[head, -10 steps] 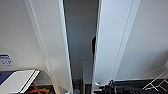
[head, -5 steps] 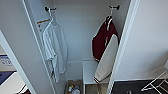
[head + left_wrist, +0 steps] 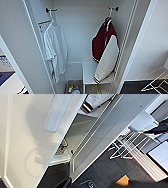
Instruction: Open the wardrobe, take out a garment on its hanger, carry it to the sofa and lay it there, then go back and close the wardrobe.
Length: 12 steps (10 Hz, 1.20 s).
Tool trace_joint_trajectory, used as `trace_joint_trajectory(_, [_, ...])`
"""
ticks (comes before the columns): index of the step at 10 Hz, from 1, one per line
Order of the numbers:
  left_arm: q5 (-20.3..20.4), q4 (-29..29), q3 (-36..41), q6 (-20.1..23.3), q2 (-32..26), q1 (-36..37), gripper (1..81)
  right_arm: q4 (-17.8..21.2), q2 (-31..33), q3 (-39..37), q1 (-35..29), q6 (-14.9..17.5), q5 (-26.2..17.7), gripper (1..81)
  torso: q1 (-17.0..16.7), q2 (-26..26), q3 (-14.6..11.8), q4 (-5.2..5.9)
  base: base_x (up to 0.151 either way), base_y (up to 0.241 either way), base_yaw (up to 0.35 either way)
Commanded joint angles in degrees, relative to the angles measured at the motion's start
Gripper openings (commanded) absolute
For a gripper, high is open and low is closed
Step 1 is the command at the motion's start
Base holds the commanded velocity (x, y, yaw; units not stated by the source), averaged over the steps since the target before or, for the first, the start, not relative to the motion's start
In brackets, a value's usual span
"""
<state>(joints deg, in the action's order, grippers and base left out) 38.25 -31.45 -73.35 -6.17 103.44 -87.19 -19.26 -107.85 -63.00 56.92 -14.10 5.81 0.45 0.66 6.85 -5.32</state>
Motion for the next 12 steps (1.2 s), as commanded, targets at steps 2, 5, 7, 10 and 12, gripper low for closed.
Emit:
trace_joint_trajectory(2, [14.4,4.02,-37.15,-11.99,22.37,-9.28,81.1,4.05,-1.82,-20.78,6.48,-8.39,3.33,81.1,-0.02,0.0,-0.02,0.0,0.0,0.0,0.0])
trace_joint_trajectory(5, [6.87,4.39,-57.04,-19.06,38.48,-8.49,81.1,4.5,-20.11,-41.01,14.23,-11.03,1.41,81.1,-0.07,0.04,-0.06,0.0,0.0,0.0,0.0])
trace_joint_trajectory(7, [1.95,4.73,-65.56,-19.58,45.52,-7.79,81.1,4.07,-28.37,-48.75,16.08,-11.03,-0.98,81.1,-0.11,0.09,-0.09,0.0,0.0,0.0,0.0])
trace_joint_trajectory(10, [-4.57,5.26,-76.31,-20.2,53.53,-6.82,81.1,3.35,-40.34,-63.17,18.02,-10.24,-4.23,81.1,-0.11,0.11,-0.09,0.0,0.0,0.0,0.0])
trace_joint_trajectory(12, [-9.16,5.08,-83.08,-20.11,59.51,-5.85,81.1,3.27,-47.47,-73.1,19.94,-10.15,-5.38,81.1,-0.15,0.13,-0.11,0.0,0.0,0.0,0.0])
